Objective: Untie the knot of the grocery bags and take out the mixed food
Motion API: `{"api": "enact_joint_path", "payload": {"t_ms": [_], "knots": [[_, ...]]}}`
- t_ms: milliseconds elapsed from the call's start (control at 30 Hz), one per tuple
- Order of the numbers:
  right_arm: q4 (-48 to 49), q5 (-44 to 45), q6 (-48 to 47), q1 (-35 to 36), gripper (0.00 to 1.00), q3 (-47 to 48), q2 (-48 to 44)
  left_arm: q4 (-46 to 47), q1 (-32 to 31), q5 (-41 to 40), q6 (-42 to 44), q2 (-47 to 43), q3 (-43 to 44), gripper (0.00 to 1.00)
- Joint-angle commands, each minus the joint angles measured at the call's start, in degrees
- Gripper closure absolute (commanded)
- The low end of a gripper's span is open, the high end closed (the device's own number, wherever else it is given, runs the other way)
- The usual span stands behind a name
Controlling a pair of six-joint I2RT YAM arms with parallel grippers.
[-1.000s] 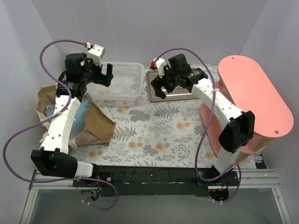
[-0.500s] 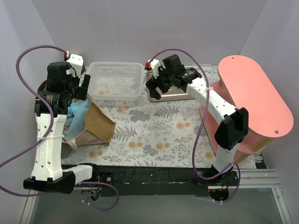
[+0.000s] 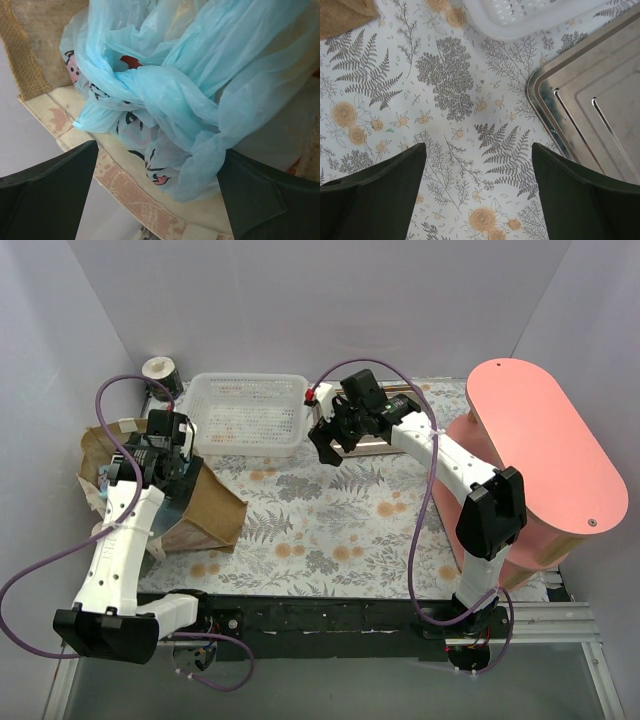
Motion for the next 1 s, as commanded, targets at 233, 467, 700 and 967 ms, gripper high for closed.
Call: {"api": "enact_joint_path", "payload": {"t_ms": [233, 467, 700, 967], "knots": [[-0.08, 2.73, -3.73, 1.72, 0.06, -4.97, -4.81, 9.76, 0.1, -1.58, 2.5, 4.59, -11.24, 0.02], [0.45, 5.64, -5.41, 1.99, 0.06, -6.38, -5.6, 15.02, 1.77, -6.56, 3.73, 5.05, -3.77, 0.32], [0.27, 5.55, -5.23, 2.25, 0.06, -5.77, -3.85, 29.97, 1.86, -11.85, 11.91, 1.87, 2.01, 1.0], [0.45, 6.17, -5.58, 2.51, 0.06, -5.5, -2.71, 54.75, 1.77, -12.92, 26.13, 9.86, 30.38, 1.0]]}}
